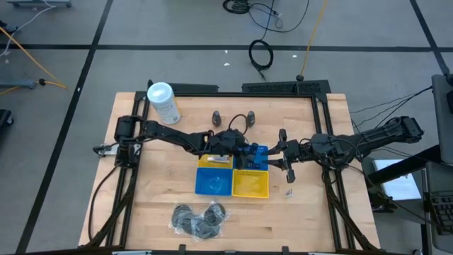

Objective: Pick & Place Travel size toiletries
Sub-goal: Put the white toothpaste into the left yellow bin

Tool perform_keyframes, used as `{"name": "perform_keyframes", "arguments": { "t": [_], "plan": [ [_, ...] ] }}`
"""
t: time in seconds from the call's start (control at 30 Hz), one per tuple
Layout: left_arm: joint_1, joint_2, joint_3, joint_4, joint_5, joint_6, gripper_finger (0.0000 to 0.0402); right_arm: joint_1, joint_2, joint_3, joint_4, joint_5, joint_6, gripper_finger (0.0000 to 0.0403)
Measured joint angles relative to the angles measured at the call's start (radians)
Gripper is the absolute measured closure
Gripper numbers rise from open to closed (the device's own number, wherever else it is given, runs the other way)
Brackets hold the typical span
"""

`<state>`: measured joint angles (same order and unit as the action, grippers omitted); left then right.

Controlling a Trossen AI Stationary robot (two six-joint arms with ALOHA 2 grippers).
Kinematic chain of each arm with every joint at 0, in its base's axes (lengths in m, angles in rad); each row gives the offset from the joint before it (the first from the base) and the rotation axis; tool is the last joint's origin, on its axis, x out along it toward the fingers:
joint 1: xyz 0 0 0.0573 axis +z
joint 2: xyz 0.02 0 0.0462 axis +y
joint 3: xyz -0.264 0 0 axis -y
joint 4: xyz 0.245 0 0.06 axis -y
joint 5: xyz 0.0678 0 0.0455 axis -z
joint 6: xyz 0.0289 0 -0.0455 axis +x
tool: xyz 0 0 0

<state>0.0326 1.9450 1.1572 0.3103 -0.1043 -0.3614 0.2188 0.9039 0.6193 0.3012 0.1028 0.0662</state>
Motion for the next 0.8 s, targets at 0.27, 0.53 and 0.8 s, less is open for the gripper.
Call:
{"name": "perform_keyframes", "arguments": {
  "t": [0.27, 0.53, 0.8],
  "plan": [
    [0.000, -0.002, 0.000, 0.017, 0.000, 0.013, 0.0231, 0.000, 0.000, 0.000, -0.002, 0.000, 0.000, 0.0298],
    [0.000, -0.003, 0.000, 0.016, -0.001, 0.019, 0.0231, 0.000, 0.000, 0.000, -0.006, 0.000, 0.000, 0.0297],
    [-0.014, -0.153, 0.000, -0.310, -0.160, 0.003, 0.0231, 0.000, 0.000, 0.000, -0.031, 0.000, 0.000, 0.0296]
  ]
}}
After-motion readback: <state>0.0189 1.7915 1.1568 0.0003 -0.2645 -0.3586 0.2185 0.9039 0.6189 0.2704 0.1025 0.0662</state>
